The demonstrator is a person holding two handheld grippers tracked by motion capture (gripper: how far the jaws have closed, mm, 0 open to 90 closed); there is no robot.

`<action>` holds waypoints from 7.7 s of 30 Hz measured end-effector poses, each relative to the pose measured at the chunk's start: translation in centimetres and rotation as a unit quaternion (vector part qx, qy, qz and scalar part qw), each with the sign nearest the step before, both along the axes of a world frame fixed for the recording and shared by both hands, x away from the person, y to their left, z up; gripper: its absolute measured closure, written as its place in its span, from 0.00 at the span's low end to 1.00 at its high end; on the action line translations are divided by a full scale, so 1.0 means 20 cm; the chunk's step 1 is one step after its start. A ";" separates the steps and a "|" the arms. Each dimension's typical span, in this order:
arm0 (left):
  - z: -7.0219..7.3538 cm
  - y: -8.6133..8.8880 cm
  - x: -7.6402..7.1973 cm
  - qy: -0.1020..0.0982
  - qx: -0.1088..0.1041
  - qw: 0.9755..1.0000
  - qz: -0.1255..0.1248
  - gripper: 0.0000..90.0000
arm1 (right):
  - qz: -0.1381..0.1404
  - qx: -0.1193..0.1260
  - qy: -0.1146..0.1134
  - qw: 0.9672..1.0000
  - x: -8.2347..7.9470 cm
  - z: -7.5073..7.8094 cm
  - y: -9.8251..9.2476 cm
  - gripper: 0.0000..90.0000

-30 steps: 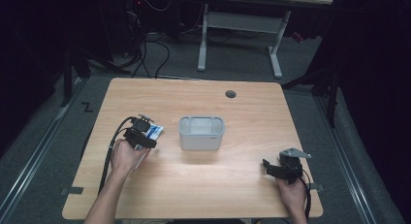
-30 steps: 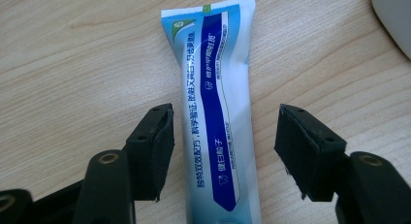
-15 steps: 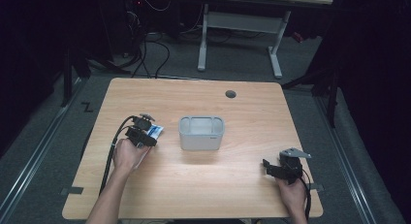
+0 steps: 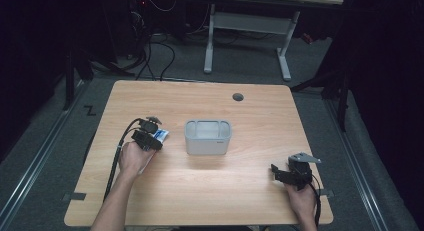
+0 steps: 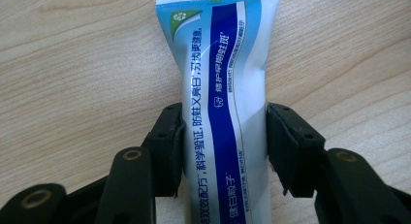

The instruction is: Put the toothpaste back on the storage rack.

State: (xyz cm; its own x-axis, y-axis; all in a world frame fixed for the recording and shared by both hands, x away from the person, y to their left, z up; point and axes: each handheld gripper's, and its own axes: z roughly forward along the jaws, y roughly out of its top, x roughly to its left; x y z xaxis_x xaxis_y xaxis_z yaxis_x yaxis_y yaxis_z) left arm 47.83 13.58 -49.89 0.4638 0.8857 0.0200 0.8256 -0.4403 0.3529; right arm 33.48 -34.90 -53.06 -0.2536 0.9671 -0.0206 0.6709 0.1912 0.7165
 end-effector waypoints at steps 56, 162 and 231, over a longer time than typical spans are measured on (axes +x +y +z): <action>0.27 0.09 -0.16 -0.051 -0.095 0.994 -0.029 0.81 | 0.000 0.000 0.000 1.000 0.00 0.00 0.00 0.27; 0.74 -0.50 -0.04 -0.245 -0.307 0.910 -0.132 0.83 | -0.003 0.002 0.001 1.000 0.00 0.00 0.00 0.27; 0.56 -0.60 -0.05 -0.218 -0.243 0.934 -0.143 0.80 | -0.001 0.001 0.001 1.000 0.00 0.00 0.00 0.27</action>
State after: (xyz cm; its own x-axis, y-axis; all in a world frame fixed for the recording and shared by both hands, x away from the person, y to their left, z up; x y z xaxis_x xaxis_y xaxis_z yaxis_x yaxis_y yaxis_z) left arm 46.84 1.58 -38.74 0.7249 0.6800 -0.1099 0.4290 -0.3209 0.8444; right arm 33.43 -34.89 -53.05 -0.2519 0.9676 -0.0176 0.6721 0.1880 0.7162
